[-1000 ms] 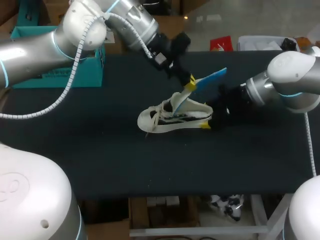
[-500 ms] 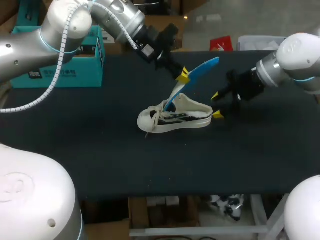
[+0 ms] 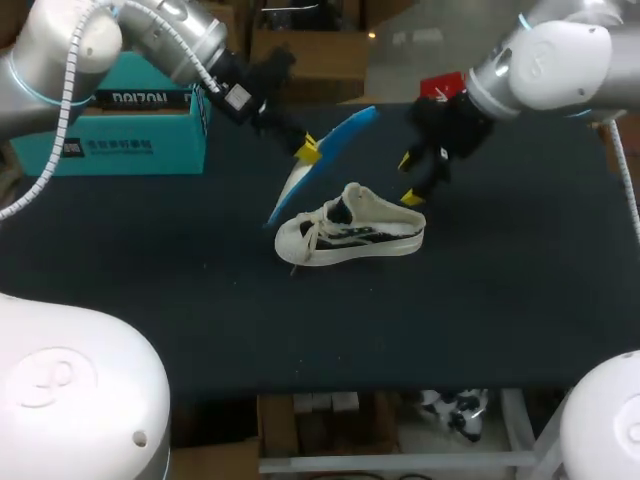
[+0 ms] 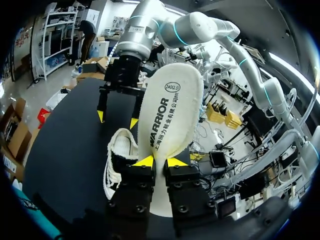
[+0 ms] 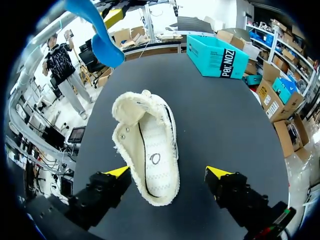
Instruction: Open the shoe tongue, take the insole out of the shoe, put the insole back into the shoe, and pack the shoe into the shoebox
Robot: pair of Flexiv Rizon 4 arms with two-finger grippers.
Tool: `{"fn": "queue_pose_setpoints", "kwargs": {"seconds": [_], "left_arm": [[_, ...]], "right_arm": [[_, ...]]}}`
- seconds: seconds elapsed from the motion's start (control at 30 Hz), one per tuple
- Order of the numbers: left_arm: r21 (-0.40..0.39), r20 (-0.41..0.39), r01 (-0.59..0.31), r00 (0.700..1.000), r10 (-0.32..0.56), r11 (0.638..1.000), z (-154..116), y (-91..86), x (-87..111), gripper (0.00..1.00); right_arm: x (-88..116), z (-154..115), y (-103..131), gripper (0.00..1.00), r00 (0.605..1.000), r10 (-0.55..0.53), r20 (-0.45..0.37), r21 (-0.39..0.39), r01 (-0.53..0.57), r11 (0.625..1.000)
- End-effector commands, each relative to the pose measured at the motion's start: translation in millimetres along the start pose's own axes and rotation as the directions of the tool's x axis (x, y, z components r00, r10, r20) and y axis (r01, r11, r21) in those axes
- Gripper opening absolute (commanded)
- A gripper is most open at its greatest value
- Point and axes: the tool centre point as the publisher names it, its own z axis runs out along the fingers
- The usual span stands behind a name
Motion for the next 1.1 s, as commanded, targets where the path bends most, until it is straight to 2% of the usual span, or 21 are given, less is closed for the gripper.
{"fn": "queue_pose_setpoints", "kwargs": {"seconds": [0.03,0.23,0.43,0.73,0.8,0.9,0.93,1.0,1.1], "left_arm": [[0.016,0.063,0.025,0.998,-0.026,1.0,-15,23.1,11.6,0.0],[0.004,0.086,0.081,0.993,-0.081,0.997,-30,50.7,11.4,0.0],[0.006,0.097,0.123,0.988,-0.123,0.992,-40,70.5,8.9,0.0],[0.006,0.101,0.164,0.981,-0.164,0.986,-46,89.7,6.1,0.0],[0.005,0.104,0.171,0.98,-0.171,0.985,-45,91.8,5.2,0.0],[0.003,0.102,0.178,0.979,-0.177,0.984,-45,94.3,3.2,0.0],[0.002,0.102,0.18,0.978,-0.179,0.984,-45,95.1,2.8,0.0],[0.002,0.101,0.183,0.978,-0.182,0.983,-45,96.4,2.3,0.0],[0.003,0.102,0.187,0.977,-0.186,0.982,-46,98.2,2.1,0.0]], "right_arm": [[-10,14,16,1.0,1.0,0.01,-0.015,0.192,-0.007,0.981],[-8,28,28,1.0,1.0,0.021,0.002,0.266,-0.021,0.964],[-3,40,34,1.0,1.0,0.004,0.022,0.316,-0.01,0.949],[2,55,37,1.0,0.999,0.013,0.036,0.402,-0.027,0.915],[2,57,37,0.9,0.999,0.025,0.042,0.431,-0.041,0.902],[1,59,40,0.6,0.998,0.032,0.048,0.445,-0.05,0.894],[1,60,40,0.43,0.998,0.036,0.053,0.452,-0.056,0.89],[2,61,40,0.0,0.998,0.036,0.054,0.456,-0.057,0.888],[3,63,40,0.0,0.997,0.044,0.061,0.47,-0.068,0.88]]}}
